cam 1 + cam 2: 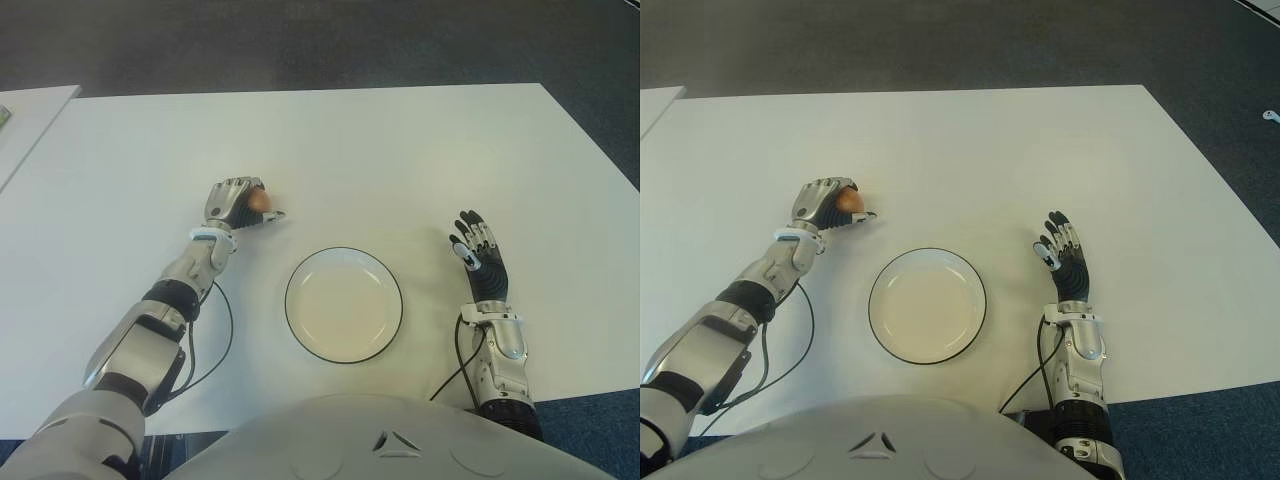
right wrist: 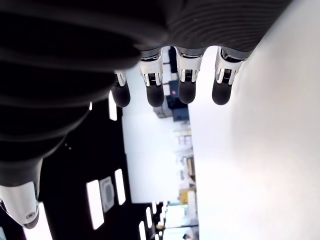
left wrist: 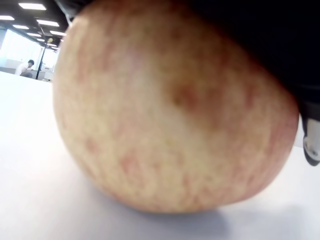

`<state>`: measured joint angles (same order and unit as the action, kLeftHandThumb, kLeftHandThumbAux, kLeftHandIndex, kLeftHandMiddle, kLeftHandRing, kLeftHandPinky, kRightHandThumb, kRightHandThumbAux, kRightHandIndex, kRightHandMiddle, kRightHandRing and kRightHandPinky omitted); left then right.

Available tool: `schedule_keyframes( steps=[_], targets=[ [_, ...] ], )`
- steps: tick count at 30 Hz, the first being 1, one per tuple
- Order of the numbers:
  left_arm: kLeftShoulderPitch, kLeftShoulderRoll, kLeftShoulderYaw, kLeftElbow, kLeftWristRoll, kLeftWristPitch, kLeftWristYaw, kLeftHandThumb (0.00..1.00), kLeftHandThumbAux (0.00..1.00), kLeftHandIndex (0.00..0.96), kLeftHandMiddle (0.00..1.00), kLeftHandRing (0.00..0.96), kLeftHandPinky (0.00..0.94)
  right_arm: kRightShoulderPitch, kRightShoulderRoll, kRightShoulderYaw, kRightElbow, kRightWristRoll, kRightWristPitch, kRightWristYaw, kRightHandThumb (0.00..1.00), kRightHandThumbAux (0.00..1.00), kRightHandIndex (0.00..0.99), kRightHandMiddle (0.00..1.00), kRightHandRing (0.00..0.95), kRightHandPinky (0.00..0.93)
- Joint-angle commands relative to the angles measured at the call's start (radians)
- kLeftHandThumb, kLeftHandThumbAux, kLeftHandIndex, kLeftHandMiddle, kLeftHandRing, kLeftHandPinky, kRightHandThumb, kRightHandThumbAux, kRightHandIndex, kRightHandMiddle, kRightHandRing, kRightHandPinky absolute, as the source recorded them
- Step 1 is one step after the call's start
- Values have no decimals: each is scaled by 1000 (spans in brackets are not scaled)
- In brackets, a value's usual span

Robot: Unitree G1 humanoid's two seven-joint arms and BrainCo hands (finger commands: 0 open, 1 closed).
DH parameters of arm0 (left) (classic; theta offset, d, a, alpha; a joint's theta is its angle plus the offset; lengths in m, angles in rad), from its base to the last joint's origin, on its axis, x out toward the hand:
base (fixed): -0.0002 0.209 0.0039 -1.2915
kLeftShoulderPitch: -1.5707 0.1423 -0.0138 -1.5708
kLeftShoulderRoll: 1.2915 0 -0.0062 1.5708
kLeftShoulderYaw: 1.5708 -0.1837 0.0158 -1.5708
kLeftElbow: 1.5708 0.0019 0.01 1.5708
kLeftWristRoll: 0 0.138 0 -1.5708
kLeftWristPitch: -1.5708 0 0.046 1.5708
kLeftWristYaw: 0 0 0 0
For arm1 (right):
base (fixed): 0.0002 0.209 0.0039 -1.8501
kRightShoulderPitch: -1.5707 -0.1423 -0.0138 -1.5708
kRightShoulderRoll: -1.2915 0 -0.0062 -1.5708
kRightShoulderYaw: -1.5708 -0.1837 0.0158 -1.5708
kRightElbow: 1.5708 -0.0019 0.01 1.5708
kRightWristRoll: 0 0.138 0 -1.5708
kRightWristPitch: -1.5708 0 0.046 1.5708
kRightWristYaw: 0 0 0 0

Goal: Put the apples into the plate.

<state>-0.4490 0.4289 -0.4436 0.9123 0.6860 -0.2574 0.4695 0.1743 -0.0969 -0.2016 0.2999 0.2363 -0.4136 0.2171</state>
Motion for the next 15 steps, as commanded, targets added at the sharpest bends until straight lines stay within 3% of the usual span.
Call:
schedule_keyframes(
  steps=[1, 15],
  targets=[
    [66, -21, -28, 12, -2, 7, -83, 748, 696, 443, 827, 829, 805, 40, 24, 3, 54, -3, 50, -10, 175, 564, 90, 109, 48, 22],
    [79, -19, -27, -18, -17, 0, -109, 748, 695, 444, 818, 822, 794, 43, 31, 4, 50, 1, 51, -11, 189, 552, 101, 120, 58, 36]
  ],
)
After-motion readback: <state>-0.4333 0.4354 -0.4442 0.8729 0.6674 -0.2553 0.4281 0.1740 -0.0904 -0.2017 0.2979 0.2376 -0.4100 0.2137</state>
